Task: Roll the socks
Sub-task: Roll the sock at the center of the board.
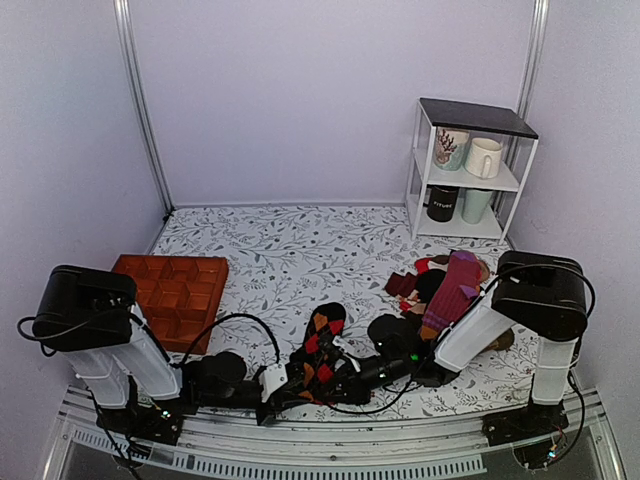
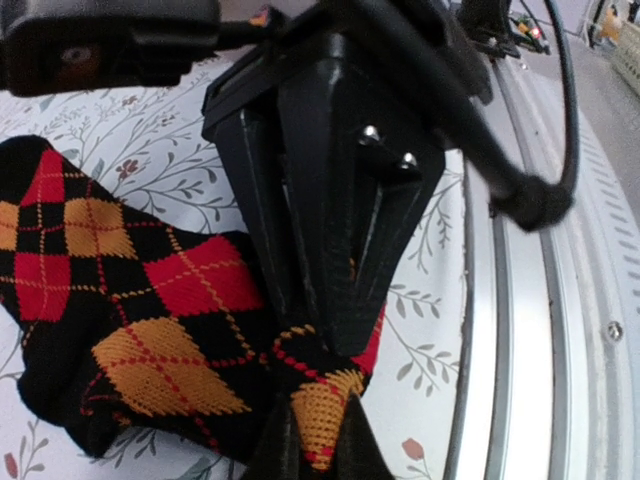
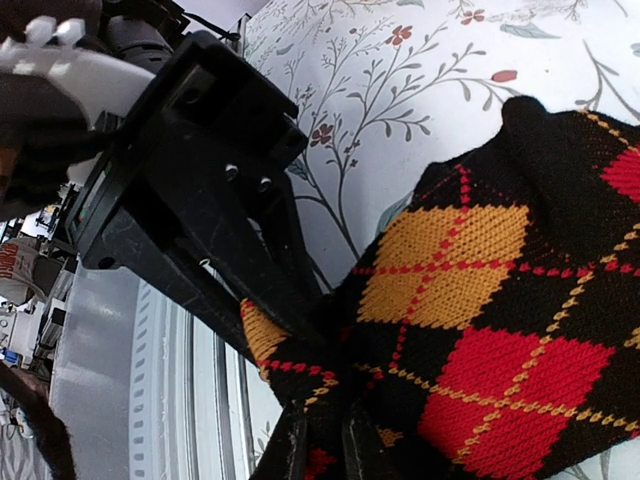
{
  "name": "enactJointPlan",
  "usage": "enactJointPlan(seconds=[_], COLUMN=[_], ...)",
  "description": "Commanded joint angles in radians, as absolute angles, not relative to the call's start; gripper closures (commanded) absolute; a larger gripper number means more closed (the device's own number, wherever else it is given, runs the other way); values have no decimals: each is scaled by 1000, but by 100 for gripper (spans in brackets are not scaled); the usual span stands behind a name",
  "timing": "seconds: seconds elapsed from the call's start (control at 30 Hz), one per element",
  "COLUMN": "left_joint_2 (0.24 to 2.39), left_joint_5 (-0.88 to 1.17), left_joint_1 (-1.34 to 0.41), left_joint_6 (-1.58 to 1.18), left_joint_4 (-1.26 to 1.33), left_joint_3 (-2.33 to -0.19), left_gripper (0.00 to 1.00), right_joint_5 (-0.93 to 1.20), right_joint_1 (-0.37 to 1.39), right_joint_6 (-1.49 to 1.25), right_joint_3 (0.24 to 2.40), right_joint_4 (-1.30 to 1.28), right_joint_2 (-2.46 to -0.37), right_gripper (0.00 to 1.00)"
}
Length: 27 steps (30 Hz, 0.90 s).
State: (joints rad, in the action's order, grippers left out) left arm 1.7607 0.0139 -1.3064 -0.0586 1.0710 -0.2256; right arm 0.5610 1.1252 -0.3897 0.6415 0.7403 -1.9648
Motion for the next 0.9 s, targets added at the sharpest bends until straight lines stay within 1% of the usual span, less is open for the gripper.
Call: enactJointPlan(seconds=[0.0,0.13,0.27,0.4,0.47,0.53,0.67,0.7,0.87], left_joint_2=[1766,1736,1745,1788,1812,1838,1881,1887,1904], left_joint_5=[74,83,125,203,223,241,265,271,282], left_joint_1=[-1315,-1313,-1298,-1272,-1260,-1248,-1244,-1244,-1243], left_joint_6=[-74,-126,-218,-301,-336,-362,-391,-397,-413], left_joint_4=[1040,896,692,654,670,681,684,687,693], left_joint_3=[-234,-270,-331,-329,-314,-308,-308,-308,-303], left_gripper=[100,100,100,100,100,100,100,100,100], right_joint_5=[500,485,445,366,313,259,121,104,104], right_joint_1=[1120,1121,1121,1122,1124,1135,1216,1230,1260], right_joint_6=[-389,-391,-368,-302,-244,-178,16,83,220], right_joint_3=[591,596,603,590,580,566,511,503,492], right_joint_4=[431,405,357,344,341,352,415,430,472], right_joint_2=[-2060,-2032,-1941,-1805,-1734,-1662,-1545,-1532,-1527], right_gripper=[88,84,73,63,59,57,54,54,53])
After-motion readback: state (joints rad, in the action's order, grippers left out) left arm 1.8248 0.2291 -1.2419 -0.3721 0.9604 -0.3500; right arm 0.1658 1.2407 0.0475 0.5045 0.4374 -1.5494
